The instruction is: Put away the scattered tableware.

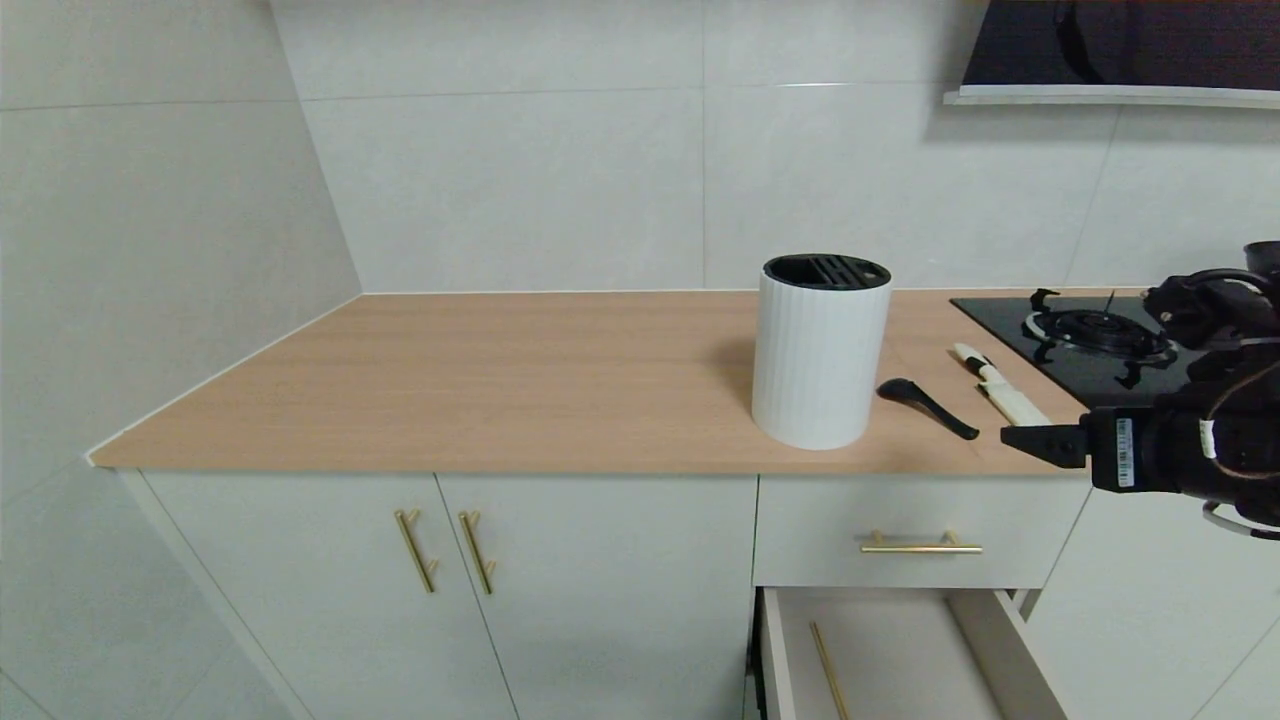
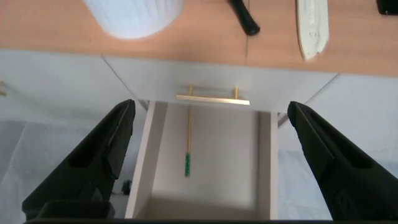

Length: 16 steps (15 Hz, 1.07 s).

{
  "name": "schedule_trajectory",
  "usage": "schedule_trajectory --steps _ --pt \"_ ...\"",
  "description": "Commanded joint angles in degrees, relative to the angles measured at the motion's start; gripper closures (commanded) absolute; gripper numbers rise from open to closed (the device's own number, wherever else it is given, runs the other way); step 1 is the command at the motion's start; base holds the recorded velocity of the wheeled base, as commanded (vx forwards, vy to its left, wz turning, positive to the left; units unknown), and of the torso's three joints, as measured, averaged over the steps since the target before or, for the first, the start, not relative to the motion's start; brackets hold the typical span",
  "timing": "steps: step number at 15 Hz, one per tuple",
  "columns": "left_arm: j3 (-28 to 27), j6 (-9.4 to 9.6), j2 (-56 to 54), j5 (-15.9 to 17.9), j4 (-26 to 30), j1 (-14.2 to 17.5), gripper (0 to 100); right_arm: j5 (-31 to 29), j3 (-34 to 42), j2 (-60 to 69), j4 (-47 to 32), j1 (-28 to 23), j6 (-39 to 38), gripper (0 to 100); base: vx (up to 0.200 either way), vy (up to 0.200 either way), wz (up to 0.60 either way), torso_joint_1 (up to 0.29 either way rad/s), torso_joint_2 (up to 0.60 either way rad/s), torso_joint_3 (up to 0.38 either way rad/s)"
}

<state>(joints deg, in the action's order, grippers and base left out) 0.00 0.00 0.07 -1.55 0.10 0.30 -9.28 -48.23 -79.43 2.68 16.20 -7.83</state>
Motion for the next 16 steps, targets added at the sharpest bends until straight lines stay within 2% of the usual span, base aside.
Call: schedule_trajectory --steps 1,3,5,7,9,10,12,16 --pt "0.0 0.00 0.0 0.0 0.0 0.0 0 -0.3 -0.5 -6.5 4.8 -0.5 0.1 0 0.000 0.000 0.00 0.000 0.00 0.000" --pt "0.0 0.00 0.0 0.0 0.0 0.0 0 0.0 -5.2 -16.0 12.5 -3.7 0.7 0 0.000 0.000 0.00 0.000 0.00 0.000" --pt "0.0 0.00 0.0 0.0 0.0 0.0 0 1.4 -12.4 -23.7 14.0 -7.0 1.3 0 0.000 0.000 0.00 0.000 0.00 0.000" --pt "0.0 0.09 0.0 0.0 0.0 0.0 0 8.5 -16.6 -27.0 14.1 -10.0 4.8 0 0.000 0.000 0.00 0.000 0.00 0.000" --pt "0.0 0.00 0.0 0.0 0.0 0.0 0 14.3 -18.7 -29.6 14.4 -12.2 7.1 0 0.000 0.000 0.00 0.000 0.00 0.000" --pt "0.0 0.00 0.0 0.0 0.0 0.0 0 18.2 -19.6 -32.4 15.3 -14.0 11.6 0 0.000 0.000 0.00 0.000 0.00 0.000" --pt "0.0 0.00 0.0 0.0 0.0 0.0 0 20.4 -19.9 -36.0 18.9 -15.8 16.9 0 0.000 0.000 0.00 0.000 0.00 0.000" --pt "0.0 0.00 0.0 0.0 0.0 0.0 0 25.2 -20.4 -39.8 20.2 -16.0 19.9 0 0.000 0.000 0.00 0.000 0.00 0.000"
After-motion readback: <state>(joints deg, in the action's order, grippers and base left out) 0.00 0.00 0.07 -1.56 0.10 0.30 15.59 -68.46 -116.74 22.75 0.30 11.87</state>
